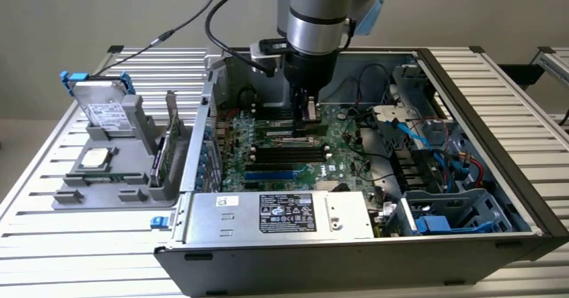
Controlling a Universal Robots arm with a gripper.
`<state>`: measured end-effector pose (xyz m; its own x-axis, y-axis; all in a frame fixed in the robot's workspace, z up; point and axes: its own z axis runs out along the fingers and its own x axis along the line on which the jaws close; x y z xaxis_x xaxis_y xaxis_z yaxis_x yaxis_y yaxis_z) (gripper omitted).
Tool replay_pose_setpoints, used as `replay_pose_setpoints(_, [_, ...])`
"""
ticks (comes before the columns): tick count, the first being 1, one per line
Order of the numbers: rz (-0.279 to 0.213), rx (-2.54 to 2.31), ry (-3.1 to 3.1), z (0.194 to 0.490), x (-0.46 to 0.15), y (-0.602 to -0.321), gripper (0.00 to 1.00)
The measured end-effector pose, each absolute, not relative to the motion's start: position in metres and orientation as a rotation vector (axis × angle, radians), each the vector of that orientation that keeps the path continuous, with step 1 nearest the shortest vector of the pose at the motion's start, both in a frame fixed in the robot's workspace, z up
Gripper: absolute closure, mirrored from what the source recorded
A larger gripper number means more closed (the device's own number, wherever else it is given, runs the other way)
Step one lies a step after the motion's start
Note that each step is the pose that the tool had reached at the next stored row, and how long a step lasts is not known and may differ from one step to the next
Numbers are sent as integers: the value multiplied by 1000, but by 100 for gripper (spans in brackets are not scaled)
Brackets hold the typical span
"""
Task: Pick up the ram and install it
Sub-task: 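Insert the ram into the slot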
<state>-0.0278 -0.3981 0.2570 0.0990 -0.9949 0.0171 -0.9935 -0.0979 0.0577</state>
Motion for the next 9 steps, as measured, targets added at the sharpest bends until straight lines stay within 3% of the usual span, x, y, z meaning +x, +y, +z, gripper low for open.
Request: replay_pose_setpoints(9, [-39,2286,-2073,241,-28,-398,86])
